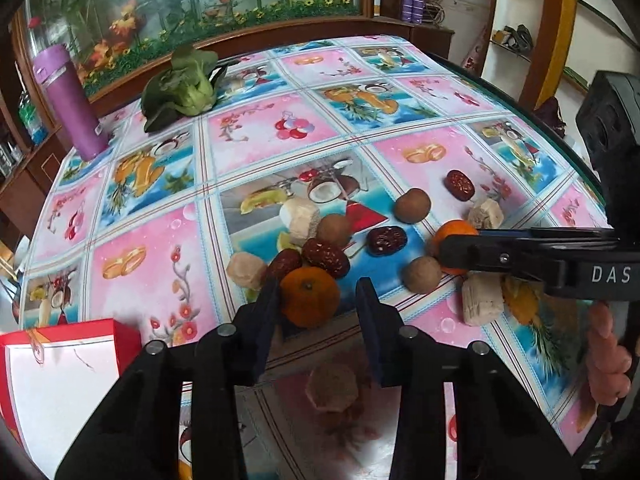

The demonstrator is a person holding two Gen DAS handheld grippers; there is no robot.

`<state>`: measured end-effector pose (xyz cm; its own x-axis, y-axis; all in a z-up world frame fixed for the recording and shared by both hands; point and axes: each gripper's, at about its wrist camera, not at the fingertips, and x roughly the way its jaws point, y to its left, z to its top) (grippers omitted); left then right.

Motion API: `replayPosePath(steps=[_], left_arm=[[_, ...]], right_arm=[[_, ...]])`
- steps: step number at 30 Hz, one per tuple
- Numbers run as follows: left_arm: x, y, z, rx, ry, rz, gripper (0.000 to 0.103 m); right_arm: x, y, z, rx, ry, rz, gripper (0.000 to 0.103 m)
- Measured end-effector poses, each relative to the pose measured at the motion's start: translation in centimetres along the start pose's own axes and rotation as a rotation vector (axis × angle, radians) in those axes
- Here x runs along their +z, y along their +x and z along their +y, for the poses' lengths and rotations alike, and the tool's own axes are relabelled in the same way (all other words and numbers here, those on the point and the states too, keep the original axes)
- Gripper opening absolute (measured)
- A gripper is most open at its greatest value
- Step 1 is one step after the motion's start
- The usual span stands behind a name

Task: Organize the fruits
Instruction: 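Grasp an orange with the left gripper while the right gripper grasps another orange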

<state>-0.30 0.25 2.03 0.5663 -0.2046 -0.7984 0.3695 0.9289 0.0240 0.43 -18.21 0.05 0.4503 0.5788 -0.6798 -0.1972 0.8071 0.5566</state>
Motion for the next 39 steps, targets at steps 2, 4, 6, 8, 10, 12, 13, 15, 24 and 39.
replayPosePath(steps=[2, 4, 6, 8, 10, 12, 13, 15, 24, 39], left_arm=[[-0.1, -0.1, 0.2, -0.008, -0.004, -0.001, 0.04], [-0.1, -0.1, -0.1, 0.007, 0.005, 0.002, 0.04], [-0.1, 0.0, -0.4, 0.023, 0.017, -0.001, 0.04], [-0.2, -0.1, -0.5, 0.034, 0.023, -0.011, 0.035], [-0.2, -0.3, -0.3, 0.036, 0.013, -0.017, 0.03], [-0.2, -0.5, 0.1, -0.006, -0.018, -0.014, 0.03], [-0.2, -0.6, 0.1, -0.021, -0.029, -0.016, 0.029], [-0.4, -1.0, -0.5, 0.0, -0.007, -0.028, 0.029], [-0.9, 0.1, -1.4, 0.034, 0.017, 0.022, 0.052], [-1.0, -0.8, -0.8, -0.009, -0.059, -0.006, 0.033]], right_arm=[[0.0, 0.1, 0.3, -0.01, -0.015, -0.003, 0.032], [-0.1, 0.2, 0.5, -0.022, -0.032, -0.009, 0.032], [-0.1, 0.1, 0.6, -0.027, -0.039, -0.014, 0.032], [-0.1, 0.1, 0.5, -0.027, -0.032, -0.019, 0.032], [-0.1, -0.2, 0.4, -0.038, -0.031, -0.032, 0.032], [-0.1, -0.4, 0.4, -0.033, -0.027, -0.044, 0.032], [-0.1, -0.6, 0.4, -0.026, -0.027, -0.052, 0.032], [-0.2, -1.0, 0.5, -0.017, -0.033, -0.068, 0.032], [-0.1, -1.3, 0.5, -0.025, -0.033, -0.09, 0.032], [-0.2, -1.5, 0.9, -0.043, -0.051, -0.103, 0.032]])
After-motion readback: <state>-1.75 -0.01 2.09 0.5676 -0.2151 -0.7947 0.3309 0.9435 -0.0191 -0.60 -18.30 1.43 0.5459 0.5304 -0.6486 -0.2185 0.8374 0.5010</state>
